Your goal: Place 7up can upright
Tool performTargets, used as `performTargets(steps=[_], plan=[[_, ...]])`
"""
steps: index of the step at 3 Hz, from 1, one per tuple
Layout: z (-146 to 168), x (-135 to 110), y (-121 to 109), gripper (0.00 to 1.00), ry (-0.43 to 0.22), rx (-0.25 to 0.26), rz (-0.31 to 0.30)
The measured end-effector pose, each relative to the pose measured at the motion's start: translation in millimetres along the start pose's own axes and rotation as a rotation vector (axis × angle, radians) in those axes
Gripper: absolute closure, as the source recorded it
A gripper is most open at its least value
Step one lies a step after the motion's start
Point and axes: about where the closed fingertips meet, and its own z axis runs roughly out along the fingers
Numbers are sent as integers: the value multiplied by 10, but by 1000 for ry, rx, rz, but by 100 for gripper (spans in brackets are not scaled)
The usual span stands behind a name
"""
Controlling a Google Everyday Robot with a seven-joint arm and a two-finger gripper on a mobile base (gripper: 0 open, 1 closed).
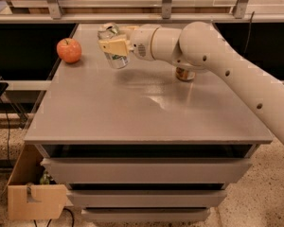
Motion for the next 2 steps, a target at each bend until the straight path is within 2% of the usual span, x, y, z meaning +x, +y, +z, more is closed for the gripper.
performTargets(steps=[2], plan=[[-97, 190, -3, 100, -81, 6, 71]])
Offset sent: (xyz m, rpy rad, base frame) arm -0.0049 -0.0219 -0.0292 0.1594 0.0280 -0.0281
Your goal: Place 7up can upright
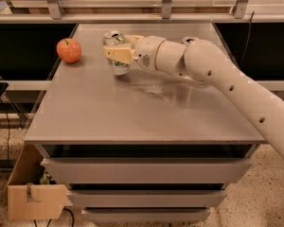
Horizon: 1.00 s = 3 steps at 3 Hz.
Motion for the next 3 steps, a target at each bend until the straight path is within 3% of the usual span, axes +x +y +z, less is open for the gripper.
performTargets(steps=[1, 2, 3], plan=[[-10, 76, -19, 100, -27, 3, 20], [3, 106, -46, 83, -45, -5, 23], [26, 123, -70, 59, -60, -20, 28]])
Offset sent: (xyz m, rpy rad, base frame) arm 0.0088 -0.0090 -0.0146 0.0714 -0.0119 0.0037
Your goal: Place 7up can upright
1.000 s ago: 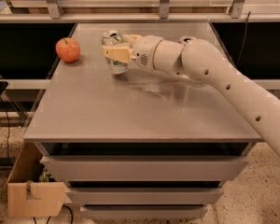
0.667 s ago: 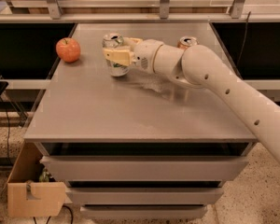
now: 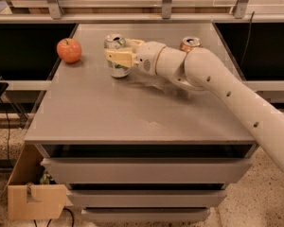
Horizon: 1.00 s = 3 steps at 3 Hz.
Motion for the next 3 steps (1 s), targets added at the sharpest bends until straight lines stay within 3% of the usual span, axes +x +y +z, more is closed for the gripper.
performTargets(steps=[2, 3], plan=[[52, 42, -14, 12, -10, -26, 8], [68, 51, -9, 0, -12, -34, 7]])
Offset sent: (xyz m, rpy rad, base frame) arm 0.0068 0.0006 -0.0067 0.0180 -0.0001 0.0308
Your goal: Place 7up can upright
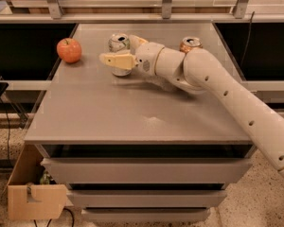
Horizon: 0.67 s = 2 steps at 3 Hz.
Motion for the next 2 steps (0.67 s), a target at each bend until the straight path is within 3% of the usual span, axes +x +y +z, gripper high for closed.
performTargets(steps=[2], plan=[[-7, -22, 1, 0, 2, -4, -16]])
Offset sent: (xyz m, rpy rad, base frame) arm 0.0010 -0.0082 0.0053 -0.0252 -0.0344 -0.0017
